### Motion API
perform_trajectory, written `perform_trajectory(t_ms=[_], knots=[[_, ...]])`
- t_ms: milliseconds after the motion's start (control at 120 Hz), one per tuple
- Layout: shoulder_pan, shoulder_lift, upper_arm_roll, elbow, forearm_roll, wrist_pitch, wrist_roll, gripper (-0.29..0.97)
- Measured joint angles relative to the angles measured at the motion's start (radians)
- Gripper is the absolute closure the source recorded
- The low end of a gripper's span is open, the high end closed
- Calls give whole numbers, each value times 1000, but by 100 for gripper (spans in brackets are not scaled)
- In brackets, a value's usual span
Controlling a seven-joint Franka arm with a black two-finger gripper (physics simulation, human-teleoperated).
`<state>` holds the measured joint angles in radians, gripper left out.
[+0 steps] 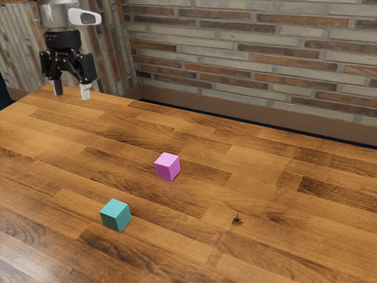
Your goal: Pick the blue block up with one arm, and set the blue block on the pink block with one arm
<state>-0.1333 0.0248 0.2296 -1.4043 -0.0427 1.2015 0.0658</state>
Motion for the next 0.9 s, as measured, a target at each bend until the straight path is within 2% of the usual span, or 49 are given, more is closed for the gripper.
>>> perform_trajectory(t_ms=[75, 133, 308, 483, 658, 900], knots=[[23, -1, 3, -50, -2, 98, 5, 2], [40, -36, 2, -145, -3, 181, 9, 2], [56, -208, -20, -565, -8, 476, 16, 2], [52, -265, -60, -824, -27, 737, 4, 3], [46, -243, -72, -938, -32, 920, -13, 3], [46, -227, -111, -1041, -33, 1031, -30, 3]])
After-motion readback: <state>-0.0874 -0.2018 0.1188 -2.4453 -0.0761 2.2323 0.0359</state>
